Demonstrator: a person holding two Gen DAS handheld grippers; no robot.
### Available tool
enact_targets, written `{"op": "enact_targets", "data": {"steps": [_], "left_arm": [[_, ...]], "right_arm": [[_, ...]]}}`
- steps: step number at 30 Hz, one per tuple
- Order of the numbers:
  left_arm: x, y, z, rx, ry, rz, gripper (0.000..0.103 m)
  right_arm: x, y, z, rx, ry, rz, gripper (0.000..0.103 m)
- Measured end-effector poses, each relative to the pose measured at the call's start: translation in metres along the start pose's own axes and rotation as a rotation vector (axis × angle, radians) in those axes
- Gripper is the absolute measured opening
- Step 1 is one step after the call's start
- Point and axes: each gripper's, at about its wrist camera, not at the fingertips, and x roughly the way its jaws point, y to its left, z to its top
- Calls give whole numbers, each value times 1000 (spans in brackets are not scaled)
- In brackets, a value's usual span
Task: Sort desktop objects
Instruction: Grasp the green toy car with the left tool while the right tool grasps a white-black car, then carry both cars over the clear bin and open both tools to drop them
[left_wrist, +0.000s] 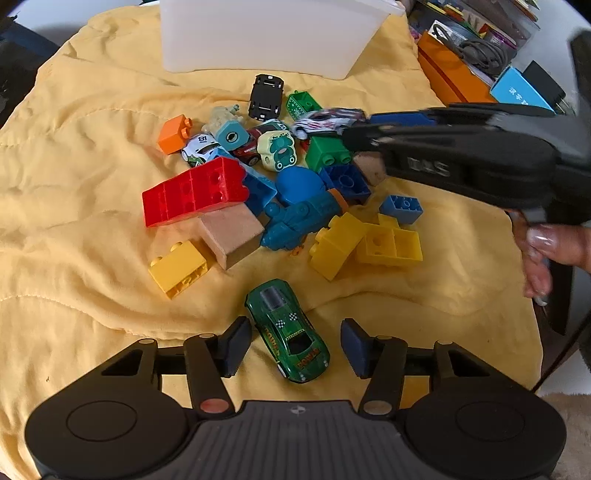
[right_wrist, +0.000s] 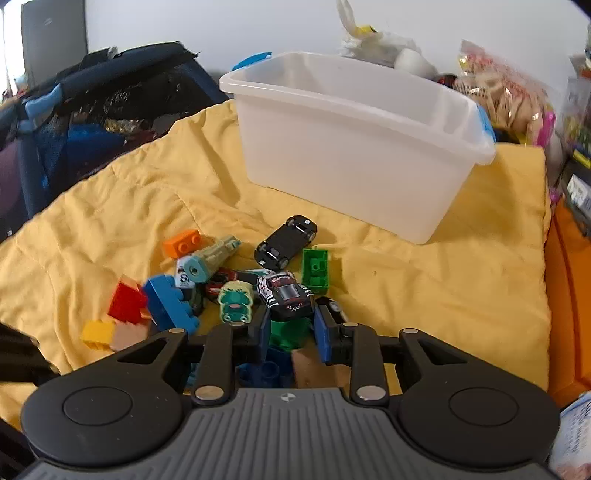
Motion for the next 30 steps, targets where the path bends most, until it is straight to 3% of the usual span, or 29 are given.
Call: {"op": "enact_targets", "data": {"steps": [6, 13, 19, 21, 23, 30], "left_arm": [[1, -6, -2, 0, -19, 32, 59], [6, -20, -6, 52, -35, 97, 59], [2, -18, -6, 111, -11, 103, 49], [-1, -9, -5, 88, -2, 98, 49], [-4, -5, -6, 72, -8, 95, 49], [0, -7, -12, -22, -43, 100, 49]], "right_arm": [[-30, -9, -11, -27, -9, 46, 28], [-71, -13, -66, -29, 100, 141, 28], [-63, -9, -99, -25, 196, 152, 29], [-69, -7, -101, -43, 170, 147, 34], [-74, -7, -98, -70, 123, 137, 47], [-61, 9, -91, -157, 89, 160, 46]]}}
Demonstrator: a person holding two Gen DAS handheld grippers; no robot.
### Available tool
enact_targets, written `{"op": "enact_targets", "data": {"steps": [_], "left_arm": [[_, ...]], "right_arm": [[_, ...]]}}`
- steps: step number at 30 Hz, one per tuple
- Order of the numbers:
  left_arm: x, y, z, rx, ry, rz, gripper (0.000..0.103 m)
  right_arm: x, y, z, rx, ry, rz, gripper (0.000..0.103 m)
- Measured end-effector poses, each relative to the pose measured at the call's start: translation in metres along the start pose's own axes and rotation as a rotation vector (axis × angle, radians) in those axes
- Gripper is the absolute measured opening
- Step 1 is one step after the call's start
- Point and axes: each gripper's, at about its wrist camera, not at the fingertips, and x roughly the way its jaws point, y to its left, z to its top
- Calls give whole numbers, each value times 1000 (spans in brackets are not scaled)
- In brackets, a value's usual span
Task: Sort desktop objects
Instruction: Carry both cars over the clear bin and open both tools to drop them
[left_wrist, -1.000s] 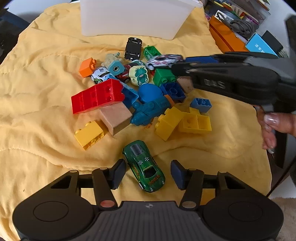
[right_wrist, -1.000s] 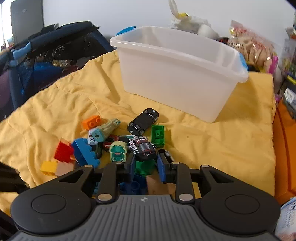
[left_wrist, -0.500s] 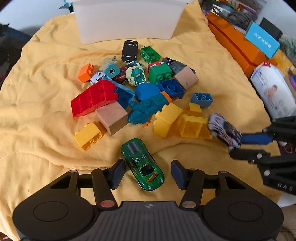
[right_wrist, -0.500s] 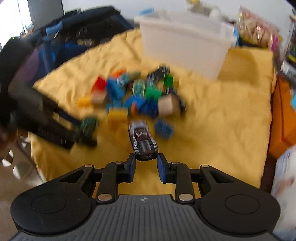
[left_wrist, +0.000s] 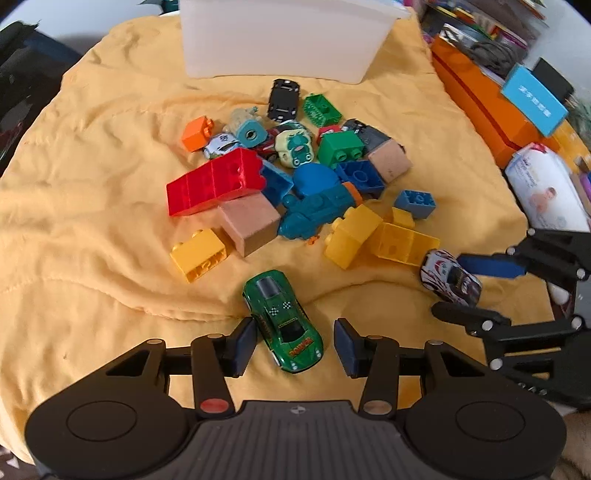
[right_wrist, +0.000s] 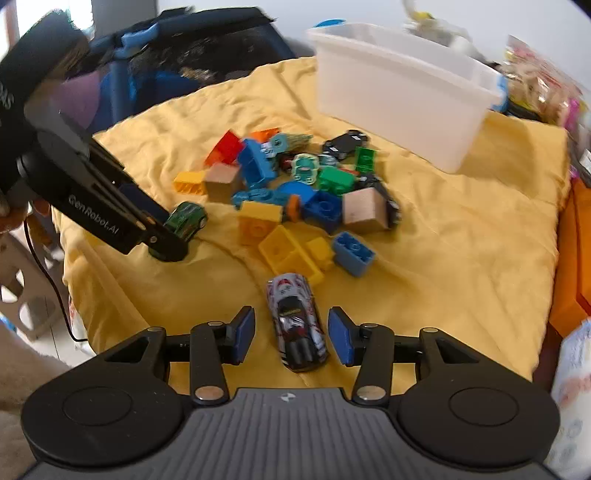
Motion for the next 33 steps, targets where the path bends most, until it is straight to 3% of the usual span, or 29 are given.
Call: {"op": "enact_targets", "data": {"steps": [2, 3, 4, 8, 12, 16, 21, 26, 30, 33], "left_arm": [[1, -1, 1, -14, -22, 12, 48], [0, 0, 1, -20, -30, 20, 37], [-2, 1, 1, -27, -37, 20, 33], [-19, 4, 7, -8, -55, -32, 33], [-48, 3, 35, 33, -129, -57, 33], [-75, 2, 85, 97, -240, -59, 33], [-94, 11, 158, 101, -344, -87, 33], [-92, 15, 233, 133, -452, -49, 33], [-66, 20, 278, 149, -463, -1, 33], [-28, 24, 304, 148, -395, 18, 33]], "right_arm": [[10, 4, -2, -26, 29, -33, 44], [13, 4, -3, -23, 41, -40, 43], [16, 1, -4, -9, 56, -35, 38], [13, -4, -2, 39, 76, -10, 33], [-3, -14, 17, 57, 24, -18, 33], [-17, -37, 49, 88, -64, -59, 33], [-22, -71, 103, 135, -162, -136, 33], [-23, -98, 171, 170, -241, -205, 33], [-4, -117, 219, 195, -253, -227, 33], [23, -139, 240, 238, -219, -232, 33]]}}
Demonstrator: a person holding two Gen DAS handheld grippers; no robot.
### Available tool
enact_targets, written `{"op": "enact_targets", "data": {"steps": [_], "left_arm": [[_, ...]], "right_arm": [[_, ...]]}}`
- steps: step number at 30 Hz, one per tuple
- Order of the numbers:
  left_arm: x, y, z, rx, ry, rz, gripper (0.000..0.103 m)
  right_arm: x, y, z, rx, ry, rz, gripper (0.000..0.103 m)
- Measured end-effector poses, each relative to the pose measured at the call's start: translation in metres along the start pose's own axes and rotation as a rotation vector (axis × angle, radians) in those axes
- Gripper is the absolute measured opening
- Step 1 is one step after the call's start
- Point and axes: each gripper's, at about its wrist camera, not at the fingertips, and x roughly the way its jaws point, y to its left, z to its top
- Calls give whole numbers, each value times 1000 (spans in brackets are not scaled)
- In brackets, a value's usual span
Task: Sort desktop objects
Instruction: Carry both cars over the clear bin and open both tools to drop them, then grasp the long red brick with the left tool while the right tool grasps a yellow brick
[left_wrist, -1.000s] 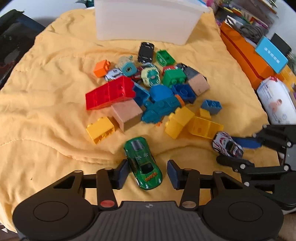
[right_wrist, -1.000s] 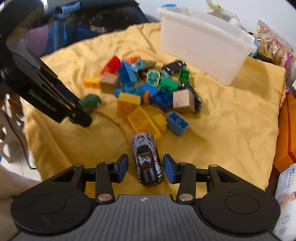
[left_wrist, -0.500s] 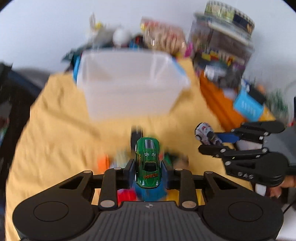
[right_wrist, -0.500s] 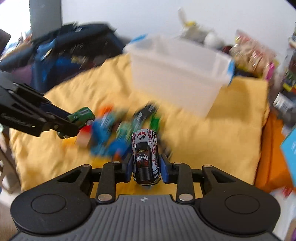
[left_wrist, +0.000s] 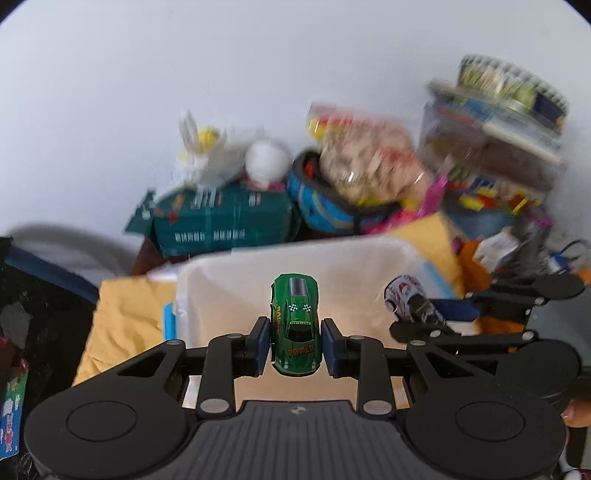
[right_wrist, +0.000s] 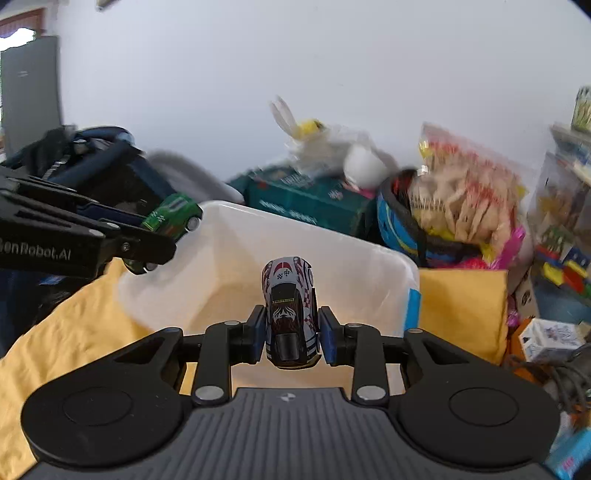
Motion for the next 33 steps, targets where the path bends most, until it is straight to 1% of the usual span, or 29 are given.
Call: {"op": "enact_targets", "data": {"steps": [1, 3, 5, 7, 9, 10, 11, 13, 14, 15, 16, 17, 18, 20, 22, 23, 25, 26, 29, 32, 33], "left_arm": [[13, 2, -1, -4, 26, -1, 33], [39, 2, -4, -4, 82, 3, 33], [64, 1, -11, 2, 143, 9, 33], [70, 0, -16, 8, 164, 23, 34], [65, 1, -20, -5, 147, 23, 36], [59, 0, -19, -8, 131, 12, 39], [51, 1, -18, -1, 120, -3, 39], [31, 1, -15, -6, 78, -3, 40], [19, 1, -14, -13, 53, -8, 41], [4, 1, -14, -27, 20, -18, 49], [-10, 1, -17, -33, -4, -23, 60], [-21, 0, -21, -32, -22, -21, 64], [-34, -2, -27, -27, -44, -12, 68], [-55, -5, -44, -17, -54, -11, 68], [-68, -7, -65, -27, -33, -14, 69], [-73, -9, -80, -35, -10, -10, 69], [-79, -12, -108, -53, 29, -9, 69], [-80, -15, -125, -63, 63, -12, 69], [-78, -21, -169, -80, 127, -17, 69], [-69, -26, -194, -80, 155, -12, 68], [-65, -29, -200, -70, 168, -1, 59]], "right_arm": [[7, -1, 1, 13, 12, -5, 33], [31, -4, 4, 31, 64, -18, 33], [49, -7, 3, 45, 105, -14, 33], [64, -8, 0, 50, 146, -18, 34], [77, -7, -4, 52, 180, -24, 35], [78, -6, -7, 59, 189, -26, 36], [77, -7, -9, 69, 194, -24, 37], [72, -8, -10, 75, 184, -20, 37], [69, -8, -9, 71, 175, -20, 38], [63, -8, -8, 67, 162, -19, 38], [56, -7, -6, 65, 145, -14, 38], [47, -6, -4, 64, 122, -6, 38], [36, -4, -3, 66, 96, -1, 38], [15, -5, -4, 72, 50, 22, 42], [-5, -3, -10, 67, 13, 45, 43], [-14, -2, -16, 66, 0, 59, 45], [-24, 0, -28, 58, 2, 93, 48], [-29, 2, -39, 52, 4, 103, 48], [-35, 9, -70, 21, 35, 112, 48], [-36, 15, -102, 27, 83, 130, 48], [-36, 16, -111, 31, 98, 133, 48]]}}
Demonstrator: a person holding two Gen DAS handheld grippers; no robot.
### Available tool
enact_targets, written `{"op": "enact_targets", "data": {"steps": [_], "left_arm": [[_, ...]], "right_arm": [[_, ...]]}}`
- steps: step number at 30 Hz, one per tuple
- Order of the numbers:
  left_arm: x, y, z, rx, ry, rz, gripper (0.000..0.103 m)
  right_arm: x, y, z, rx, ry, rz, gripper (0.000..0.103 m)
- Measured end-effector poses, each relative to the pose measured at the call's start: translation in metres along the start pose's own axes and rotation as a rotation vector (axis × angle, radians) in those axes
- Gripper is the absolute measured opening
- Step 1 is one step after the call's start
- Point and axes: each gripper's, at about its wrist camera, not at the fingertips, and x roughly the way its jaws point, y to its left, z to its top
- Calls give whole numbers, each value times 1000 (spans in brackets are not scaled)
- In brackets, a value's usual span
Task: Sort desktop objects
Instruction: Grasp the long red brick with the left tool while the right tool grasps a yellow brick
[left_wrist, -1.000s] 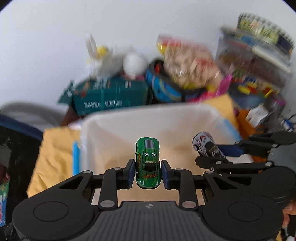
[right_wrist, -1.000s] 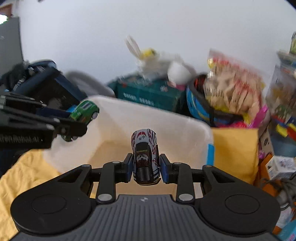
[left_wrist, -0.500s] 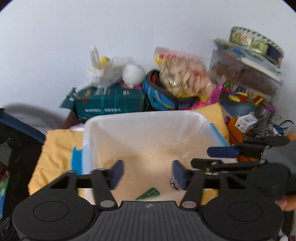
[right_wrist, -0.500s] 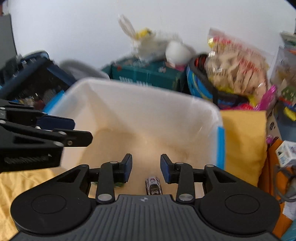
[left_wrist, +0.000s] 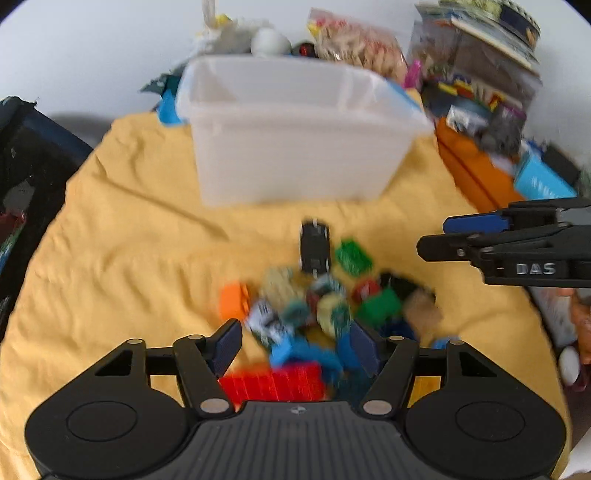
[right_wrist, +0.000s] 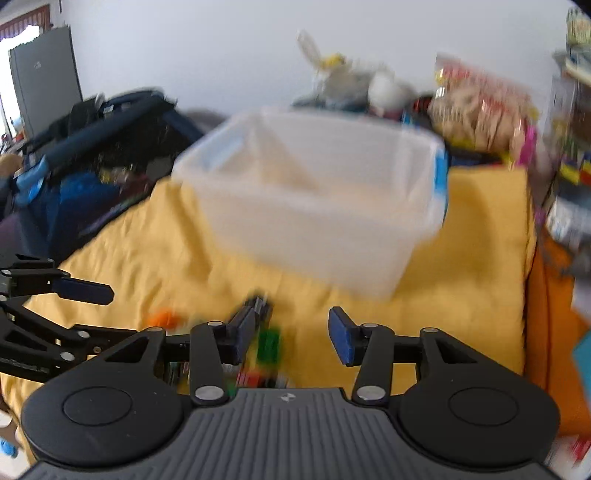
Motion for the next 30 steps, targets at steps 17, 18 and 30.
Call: {"op": "enact_targets", "data": {"steps": [17, 18, 30], "left_arm": [[-41, 21, -92, -87, 4, 6, 35], [-44, 22, -94, -93, 0, 26, 35], [-49, 27, -95, -143, -21, 202, 41]], "right_arm": [[-14, 24, -65, -27, 58, 21, 48], [-14, 24, -68, -27, 66, 26, 48], [-21, 43, -86, -106, 86, 48, 49]]}}
